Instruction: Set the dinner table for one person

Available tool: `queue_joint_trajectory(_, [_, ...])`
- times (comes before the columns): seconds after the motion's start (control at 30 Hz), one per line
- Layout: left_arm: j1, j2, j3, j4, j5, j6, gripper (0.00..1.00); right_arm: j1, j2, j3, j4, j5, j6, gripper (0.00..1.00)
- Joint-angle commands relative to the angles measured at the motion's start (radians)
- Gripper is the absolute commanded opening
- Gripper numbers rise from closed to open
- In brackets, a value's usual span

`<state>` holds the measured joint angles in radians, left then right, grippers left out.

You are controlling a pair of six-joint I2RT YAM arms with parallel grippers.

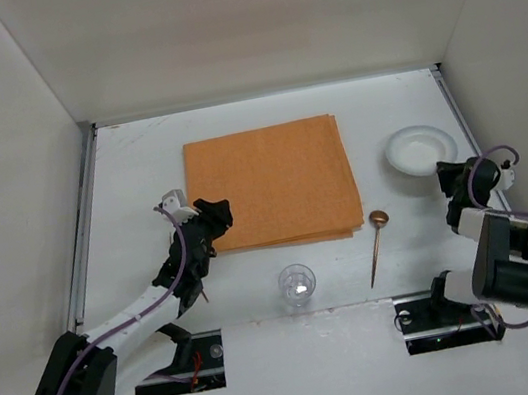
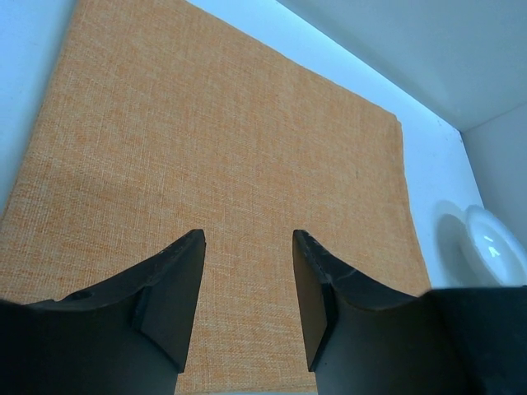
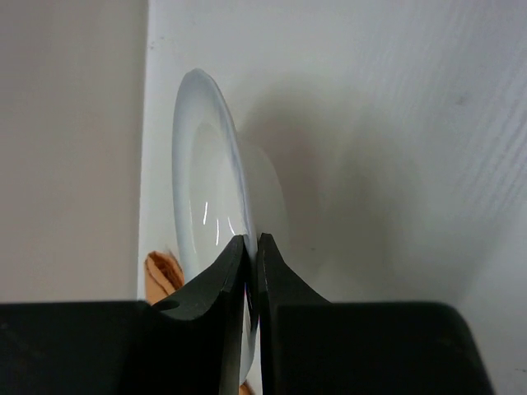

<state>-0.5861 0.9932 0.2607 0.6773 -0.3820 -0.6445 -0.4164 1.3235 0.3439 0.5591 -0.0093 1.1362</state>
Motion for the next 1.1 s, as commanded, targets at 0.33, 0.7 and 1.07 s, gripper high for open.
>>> queue_joint_trajectory(0.33, [0.019, 0.012, -0.017, 0.082, -0.04, -0.001, 0.47, 0.484, -0.203, 0.259, -0.019, 0.005, -0.099, 0.01])
queue_joint_trajectory(0.7, [0.039, -0.007, -0.037, 0.082, -0.07, -0.004, 0.48, 0.862, 0.189, 0.486, 0.085, -0.047, -0.014, 0.01])
queue_joint_trajectory(1.07, [0.042, 0.03, -0.038, 0.097, -0.072, -0.009, 0.48, 0.914, 0.437, 0.607, 0.133, -0.051, 0.027, 0.04])
